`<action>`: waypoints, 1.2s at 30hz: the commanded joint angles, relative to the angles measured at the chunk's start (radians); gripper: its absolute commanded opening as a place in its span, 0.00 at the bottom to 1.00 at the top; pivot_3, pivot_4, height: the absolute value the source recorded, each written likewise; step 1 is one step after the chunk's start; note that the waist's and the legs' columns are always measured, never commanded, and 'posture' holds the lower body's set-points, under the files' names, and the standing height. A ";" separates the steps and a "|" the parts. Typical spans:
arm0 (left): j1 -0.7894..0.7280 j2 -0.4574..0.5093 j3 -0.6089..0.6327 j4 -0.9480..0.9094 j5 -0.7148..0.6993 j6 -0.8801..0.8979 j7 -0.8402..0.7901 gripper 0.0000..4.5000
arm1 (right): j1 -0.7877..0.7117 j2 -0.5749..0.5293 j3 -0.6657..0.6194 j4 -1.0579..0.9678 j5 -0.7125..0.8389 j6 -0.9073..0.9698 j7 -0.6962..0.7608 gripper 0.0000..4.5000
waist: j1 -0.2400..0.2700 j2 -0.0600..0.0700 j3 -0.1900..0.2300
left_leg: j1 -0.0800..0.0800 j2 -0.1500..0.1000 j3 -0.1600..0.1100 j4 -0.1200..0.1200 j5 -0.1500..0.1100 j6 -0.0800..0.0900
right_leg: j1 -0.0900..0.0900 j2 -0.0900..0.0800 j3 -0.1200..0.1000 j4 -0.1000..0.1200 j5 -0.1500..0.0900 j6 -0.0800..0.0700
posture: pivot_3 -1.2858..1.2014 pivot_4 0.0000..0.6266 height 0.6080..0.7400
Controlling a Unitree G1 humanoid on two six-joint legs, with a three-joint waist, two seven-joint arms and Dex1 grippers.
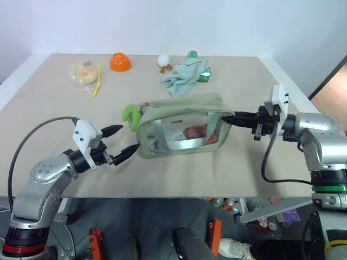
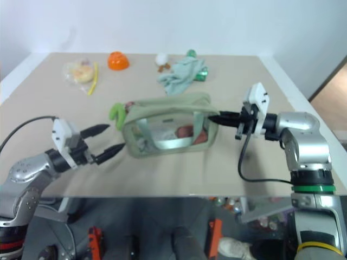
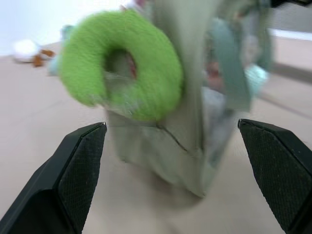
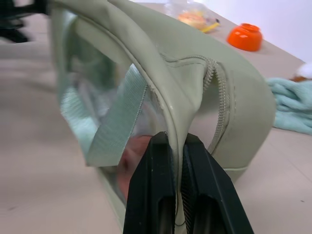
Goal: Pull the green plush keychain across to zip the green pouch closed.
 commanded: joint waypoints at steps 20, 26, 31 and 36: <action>-0.115 0.073 0.048 -0.025 -0.199 0.145 -0.114 1.00 | 0.298 -0.093 -0.149 -0.329 0.142 0.188 -0.128 0.22 | 0.005 0.000 0.000 | -0.001 0.000 -0.005 0.005 0.000 0.000 | 0.003 0.000 -0.004 0.000 -0.001 0.000 | 0.52 0.24 1.00; -0.108 0.066 0.123 -0.008 -0.250 0.197 -0.026 1.00 | 0.253 -0.088 -0.176 -0.301 0.158 0.163 -0.159 0.67 | 0.005 0.000 0.000 | -0.001 0.000 -0.005 0.005 0.000 0.000 | 0.002 0.000 -0.005 0.000 -0.001 0.000 | 0.52 0.24 1.00; -0.120 0.048 0.135 0.031 -0.230 0.188 0.033 1.00 | 0.145 -0.100 -0.212 -0.284 0.260 0.289 -0.203 0.98 | 0.006 0.000 0.000 | -0.002 0.000 -0.006 0.006 0.000 0.000 | 0.003 0.000 -0.005 0.000 0.000 0.000 | 0.52 0.24 1.00; -0.112 0.023 0.111 0.035 -0.213 0.172 0.038 1.00 | 0.123 -0.116 -0.190 -0.336 0.265 0.313 -0.208 0.98 | 0.011 0.000 0.000 | -0.003 0.000 -0.007 0.007 0.000 0.000 | 0.004 0.000 -0.006 0.000 0.000 0.000 | 0.52 0.24 1.00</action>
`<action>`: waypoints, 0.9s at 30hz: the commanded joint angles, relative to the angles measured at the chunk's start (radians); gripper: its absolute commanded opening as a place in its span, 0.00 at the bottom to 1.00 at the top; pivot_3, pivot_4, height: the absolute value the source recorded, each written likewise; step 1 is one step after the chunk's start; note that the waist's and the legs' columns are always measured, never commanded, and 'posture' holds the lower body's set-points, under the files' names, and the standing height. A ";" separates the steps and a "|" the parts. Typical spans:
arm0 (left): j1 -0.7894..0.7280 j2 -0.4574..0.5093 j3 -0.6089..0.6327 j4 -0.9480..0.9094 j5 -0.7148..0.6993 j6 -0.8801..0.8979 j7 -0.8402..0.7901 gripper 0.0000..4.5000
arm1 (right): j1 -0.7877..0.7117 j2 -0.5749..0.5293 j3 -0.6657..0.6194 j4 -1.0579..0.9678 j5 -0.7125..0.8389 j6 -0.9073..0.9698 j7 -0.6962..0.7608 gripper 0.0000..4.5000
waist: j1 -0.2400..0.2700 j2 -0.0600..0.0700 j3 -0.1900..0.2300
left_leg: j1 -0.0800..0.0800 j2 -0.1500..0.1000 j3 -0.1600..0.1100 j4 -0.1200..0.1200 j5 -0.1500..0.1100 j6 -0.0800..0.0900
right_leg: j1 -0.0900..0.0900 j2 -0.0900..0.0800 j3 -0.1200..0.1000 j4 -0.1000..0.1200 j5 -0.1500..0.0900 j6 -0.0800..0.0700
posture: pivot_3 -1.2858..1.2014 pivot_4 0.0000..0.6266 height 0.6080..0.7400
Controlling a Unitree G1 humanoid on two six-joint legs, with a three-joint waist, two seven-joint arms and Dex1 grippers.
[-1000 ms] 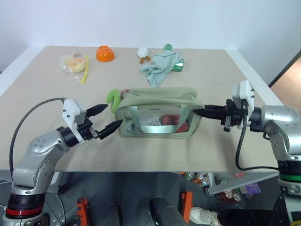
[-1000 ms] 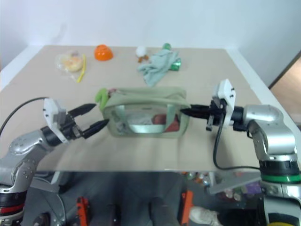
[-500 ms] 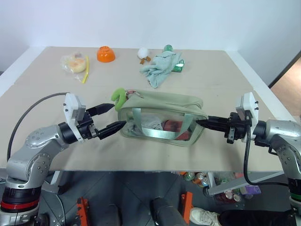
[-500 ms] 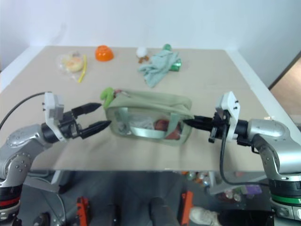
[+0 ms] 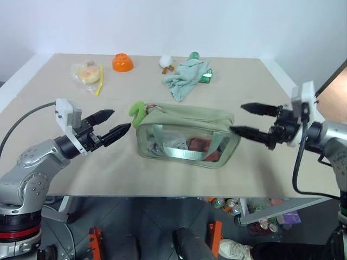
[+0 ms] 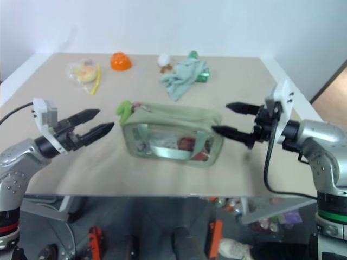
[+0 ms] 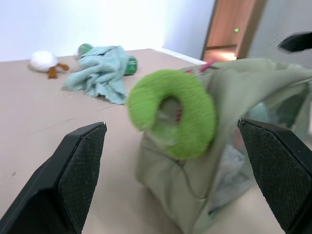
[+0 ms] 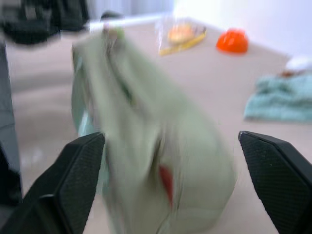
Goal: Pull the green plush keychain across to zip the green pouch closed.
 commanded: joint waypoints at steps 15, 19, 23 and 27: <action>-0.055 0.008 -0.052 -0.030 0.013 -0.007 -0.059 1.00 | 0.238 0.012 -0.024 -0.188 -0.043 -0.067 -0.070 0.98 | 0.016 0.000 0.000 | -0.001 0.000 -0.003 0.003 0.000 0.000 | 0.001 0.000 -0.003 0.000 0.000 -0.001 | 0.52 0.24 1.00; -0.072 0.004 -0.061 -0.015 0.033 -0.017 -0.057 1.00 | 0.246 0.024 -0.032 -0.177 -0.052 -0.097 -0.080 0.72 | 0.016 0.000 0.000 | -0.001 0.000 -0.004 0.006 0.000 0.000 | 0.003 0.000 -0.003 0.000 -0.001 -0.003 | 0.52 0.24 1.00; -0.074 -0.001 -0.061 -0.002 0.048 -0.029 -0.055 1.00 | 0.241 0.036 -0.041 -0.193 -0.029 -0.092 -0.097 0.42 | 0.015 0.000 0.000 | 0.000 0.000 -0.004 0.006 0.000 0.000 | 0.004 0.000 -0.003 0.000 -0.001 -0.003 | 0.52 0.24 1.00; -0.077 -0.008 -0.060 0.004 0.059 -0.035 -0.051 1.00 | 0.251 0.035 -0.046 -0.202 -0.026 -0.096 -0.104 0.09 | 0.015 0.000 0.000 | -0.001 0.000 -0.005 0.006 0.000 0.000 | 0.004 0.000 -0.004 0.000 -0.001 -0.002 | 0.52 0.24 1.00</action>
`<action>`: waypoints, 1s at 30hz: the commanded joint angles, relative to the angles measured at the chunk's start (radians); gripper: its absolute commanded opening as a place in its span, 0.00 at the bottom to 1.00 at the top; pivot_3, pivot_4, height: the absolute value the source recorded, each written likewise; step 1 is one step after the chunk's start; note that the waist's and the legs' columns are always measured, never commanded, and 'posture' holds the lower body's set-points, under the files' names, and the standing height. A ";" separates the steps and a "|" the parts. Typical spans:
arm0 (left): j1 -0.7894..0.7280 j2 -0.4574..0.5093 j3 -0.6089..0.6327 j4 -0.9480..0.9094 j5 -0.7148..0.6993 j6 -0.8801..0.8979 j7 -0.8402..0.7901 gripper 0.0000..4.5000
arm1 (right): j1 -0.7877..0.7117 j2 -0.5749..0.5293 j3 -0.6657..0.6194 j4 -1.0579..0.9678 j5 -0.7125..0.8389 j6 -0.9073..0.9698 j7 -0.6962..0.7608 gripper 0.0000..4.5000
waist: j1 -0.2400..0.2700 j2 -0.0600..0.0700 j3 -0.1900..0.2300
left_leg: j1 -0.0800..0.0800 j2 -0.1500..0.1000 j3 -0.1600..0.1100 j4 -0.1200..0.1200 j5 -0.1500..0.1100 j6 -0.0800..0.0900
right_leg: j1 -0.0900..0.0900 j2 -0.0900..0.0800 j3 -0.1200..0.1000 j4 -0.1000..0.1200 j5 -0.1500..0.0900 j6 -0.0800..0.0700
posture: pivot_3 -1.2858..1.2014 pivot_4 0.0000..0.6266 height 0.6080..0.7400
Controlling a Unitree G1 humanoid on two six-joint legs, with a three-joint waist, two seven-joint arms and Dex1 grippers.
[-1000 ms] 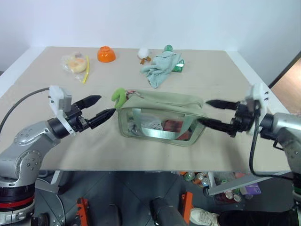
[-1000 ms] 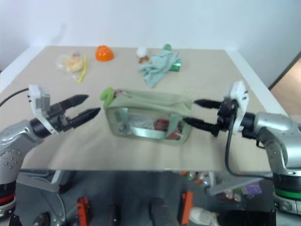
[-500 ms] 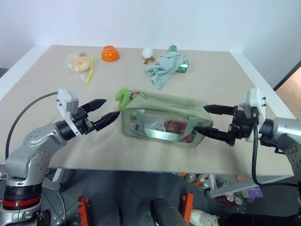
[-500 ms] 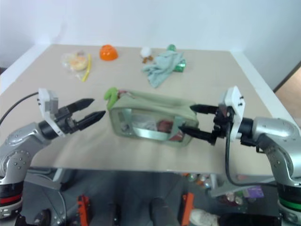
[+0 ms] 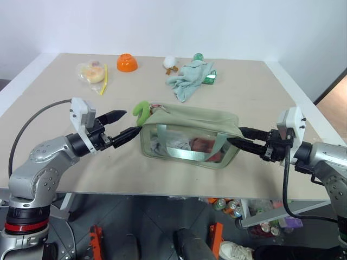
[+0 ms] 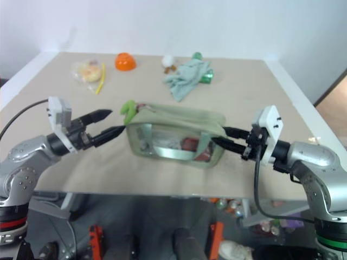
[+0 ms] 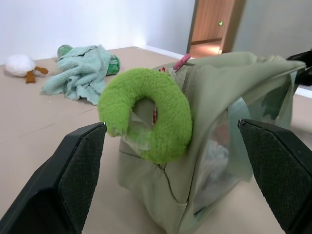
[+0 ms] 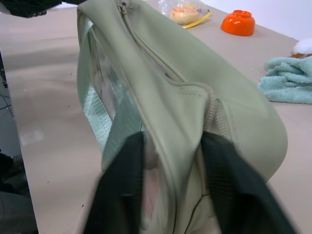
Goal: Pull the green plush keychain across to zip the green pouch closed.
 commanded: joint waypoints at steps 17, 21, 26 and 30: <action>-0.148 -0.123 0.121 0.160 -0.318 0.308 0.207 1.00 | 0.011 -0.015 -0.019 -0.034 -0.031 -0.066 -0.005 0.01 | 0.002 0.000 0.000 | 0.000 0.000 -0.002 0.001 0.000 0.000 | 0.002 0.000 -0.002 0.000 0.001 0.002 | 0.52 0.24 1.00; -0.167 -0.137 0.115 0.174 -0.309 0.297 0.211 1.00 | 0.013 -0.017 -0.024 -0.032 -0.032 -0.065 -0.001 0.01 | 0.001 0.000 0.000 | 0.000 -0.001 -0.002 0.000 0.000 0.000 | 0.002 0.000 -0.002 0.000 0.001 0.002 | 0.52 0.24 1.00; -0.174 -0.151 0.077 0.217 -0.271 0.286 0.171 1.00 | 0.024 -0.025 -0.024 -0.028 -0.050 -0.078 0.004 0.01 | 0.002 0.000 0.000 | 0.000 -0.001 -0.003 0.000 0.000 0.000 | 0.002 0.000 -0.002 0.000 0.001 0.002 | 0.52 0.24 1.00; -0.194 -0.172 0.051 0.281 -0.227 0.249 0.127 1.00 | 0.029 -0.026 -0.026 -0.029 -0.053 -0.081 0.004 0.01 | 0.002 0.000 0.000 | 0.000 -0.002 -0.003 0.001 0.000 0.000 | 0.003 -0.001 -0.002 0.000 0.000 0.002 | 0.52 0.24 1.00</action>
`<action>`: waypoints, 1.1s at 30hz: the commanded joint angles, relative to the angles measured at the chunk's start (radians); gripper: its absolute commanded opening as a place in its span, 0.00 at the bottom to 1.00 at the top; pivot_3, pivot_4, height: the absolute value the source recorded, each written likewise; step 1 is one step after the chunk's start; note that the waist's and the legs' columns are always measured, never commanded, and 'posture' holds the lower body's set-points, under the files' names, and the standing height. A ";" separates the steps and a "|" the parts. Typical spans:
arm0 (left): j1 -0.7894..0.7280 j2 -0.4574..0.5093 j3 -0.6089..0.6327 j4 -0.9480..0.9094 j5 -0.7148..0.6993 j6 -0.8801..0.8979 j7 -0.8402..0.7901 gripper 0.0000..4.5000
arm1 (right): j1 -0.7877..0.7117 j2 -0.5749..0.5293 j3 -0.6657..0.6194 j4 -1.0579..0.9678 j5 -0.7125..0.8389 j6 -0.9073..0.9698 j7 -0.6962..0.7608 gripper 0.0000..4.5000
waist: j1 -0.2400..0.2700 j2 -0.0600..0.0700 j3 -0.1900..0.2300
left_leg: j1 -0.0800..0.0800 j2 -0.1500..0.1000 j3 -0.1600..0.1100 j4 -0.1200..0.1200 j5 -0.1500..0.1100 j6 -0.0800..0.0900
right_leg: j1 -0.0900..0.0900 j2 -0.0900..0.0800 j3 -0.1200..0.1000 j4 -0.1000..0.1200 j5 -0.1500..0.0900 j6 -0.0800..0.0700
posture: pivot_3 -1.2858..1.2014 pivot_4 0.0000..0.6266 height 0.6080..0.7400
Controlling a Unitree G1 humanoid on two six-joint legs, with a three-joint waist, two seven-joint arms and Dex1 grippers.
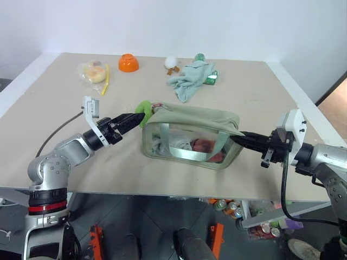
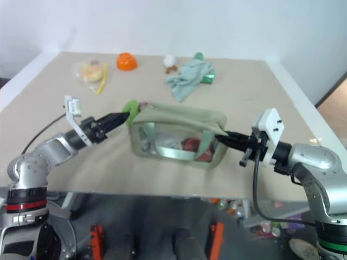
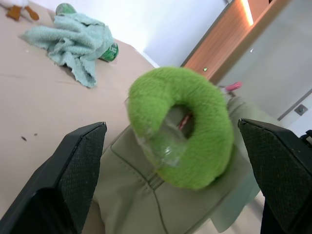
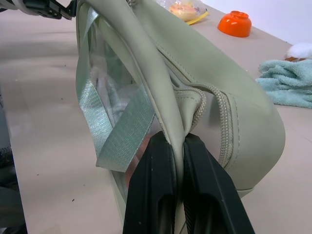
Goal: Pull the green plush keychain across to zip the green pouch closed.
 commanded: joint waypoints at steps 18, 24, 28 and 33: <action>-0.040 -0.039 -0.093 0.089 0.169 -0.167 -0.213 0.37 | -0.004 -0.018 -0.012 -0.022 -0.026 -0.031 0.004 0.00 | 0.000 0.000 0.000 | 0.000 -0.002 -0.001 0.000 0.000 0.000 | 0.001 -0.002 0.000 0.000 0.000 0.001 | 0.52 0.24 1.00; -0.060 -0.058 -0.094 0.065 0.176 -0.170 -0.181 0.02 | -0.010 -0.019 -0.008 -0.015 -0.033 -0.038 0.009 0.00 | 0.001 0.000 0.000 | 0.000 -0.002 -0.001 0.000 0.000 0.000 | 0.001 -0.002 0.000 0.000 -0.001 0.001 | 0.52 0.24 1.00; -0.068 -0.073 -0.094 0.035 0.183 -0.171 -0.153 0.02 | -0.009 -0.019 -0.006 -0.014 -0.036 -0.040 0.013 0.00 | 0.001 0.000 0.000 | 0.000 -0.002 -0.001 0.000 0.000 0.000 | 0.001 -0.002 0.000 0.000 -0.001 0.002 | 0.52 0.24 1.00; -0.059 -0.067 -0.056 -0.047 0.156 -0.176 -0.116 0.02 | -0.007 -0.021 -0.010 -0.012 -0.040 -0.043 0.022 0.00 | 0.001 0.000 0.000 | 0.000 -0.002 -0.002 0.000 0.000 0.000 | 0.001 -0.002 0.000 0.000 -0.001 0.002 | 0.52 0.24 1.00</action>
